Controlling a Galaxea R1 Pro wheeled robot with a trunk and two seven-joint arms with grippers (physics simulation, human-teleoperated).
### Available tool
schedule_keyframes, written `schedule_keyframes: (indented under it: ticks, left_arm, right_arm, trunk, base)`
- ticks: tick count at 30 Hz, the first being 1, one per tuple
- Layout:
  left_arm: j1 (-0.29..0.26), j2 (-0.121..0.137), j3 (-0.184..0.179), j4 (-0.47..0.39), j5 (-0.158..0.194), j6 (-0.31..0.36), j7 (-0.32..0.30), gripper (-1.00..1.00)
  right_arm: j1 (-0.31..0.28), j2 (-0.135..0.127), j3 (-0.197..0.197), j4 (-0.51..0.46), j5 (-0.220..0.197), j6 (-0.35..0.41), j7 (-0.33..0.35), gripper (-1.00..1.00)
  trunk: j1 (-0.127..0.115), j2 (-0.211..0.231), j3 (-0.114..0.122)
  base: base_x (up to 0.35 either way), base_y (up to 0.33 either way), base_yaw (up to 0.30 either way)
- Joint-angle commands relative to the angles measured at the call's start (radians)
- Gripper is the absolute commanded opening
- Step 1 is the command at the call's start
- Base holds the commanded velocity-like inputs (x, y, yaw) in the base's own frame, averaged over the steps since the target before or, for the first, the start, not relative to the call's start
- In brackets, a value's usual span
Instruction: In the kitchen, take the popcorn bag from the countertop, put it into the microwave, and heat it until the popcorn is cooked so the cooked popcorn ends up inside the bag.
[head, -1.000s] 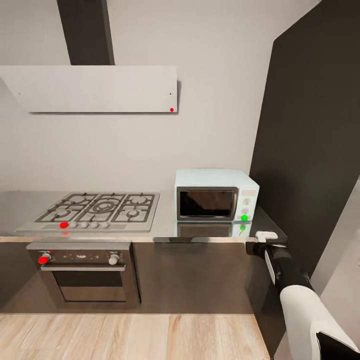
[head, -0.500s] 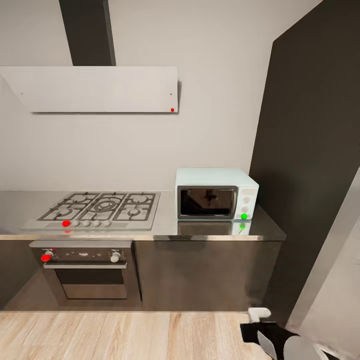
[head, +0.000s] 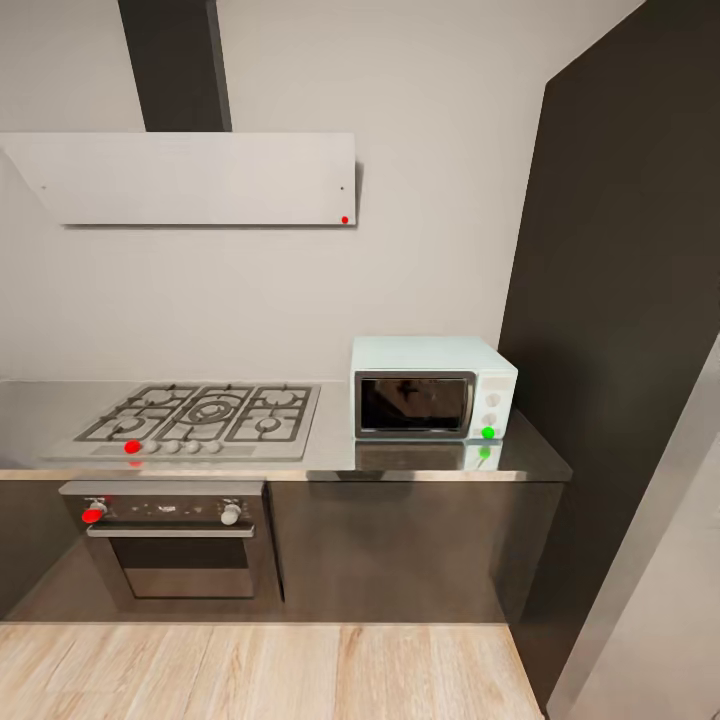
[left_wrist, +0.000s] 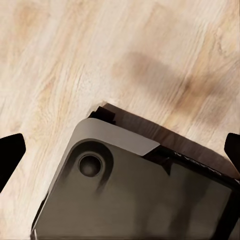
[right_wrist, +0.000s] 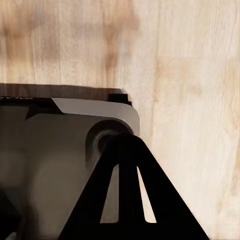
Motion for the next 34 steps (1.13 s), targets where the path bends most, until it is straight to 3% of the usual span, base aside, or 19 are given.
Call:
schedule_keyframes:
  ticks: [1,4,5,34]
  left_arm:
    - [-0.001,0.000,-0.009,0.000,0.008,0.001,0.003,1.00]
    - [0.000,0.002,-0.009,-0.001,0.008,-0.002,0.003,1.00]
    - [0.033,0.095,-0.001,-0.007,0.011,-0.006,0.003,1.00]
    - [0.033,0.095,-0.001,-0.007,0.008,-0.006,0.002,1.00]
  right_arm:
    - [-0.003,-0.001,-0.009,0.003,0.006,-0.005,0.002,-1.00]
    - [-0.004,0.006,-0.009,0.003,0.006,-0.004,0.002,-1.00]
    - [-0.004,0.055,-0.005,0.002,0.073,-0.015,-0.002,-1.00]
    - [-0.004,0.055,-0.010,0.002,0.067,-0.013,-0.001,-1.00]
  trunk:
    - [0.000,-0.001,-0.001]
    - [0.000,-0.001,-0.001]
    - [0.000,-0.001,-0.001]
    - [0.000,-0.001,-0.001]
  base:
    - [0.000,0.000,0.000]
    - [0.000,0.000,0.000]
    - [0.000,0.000,0.000]
    - [0.000,0.000,0.000]
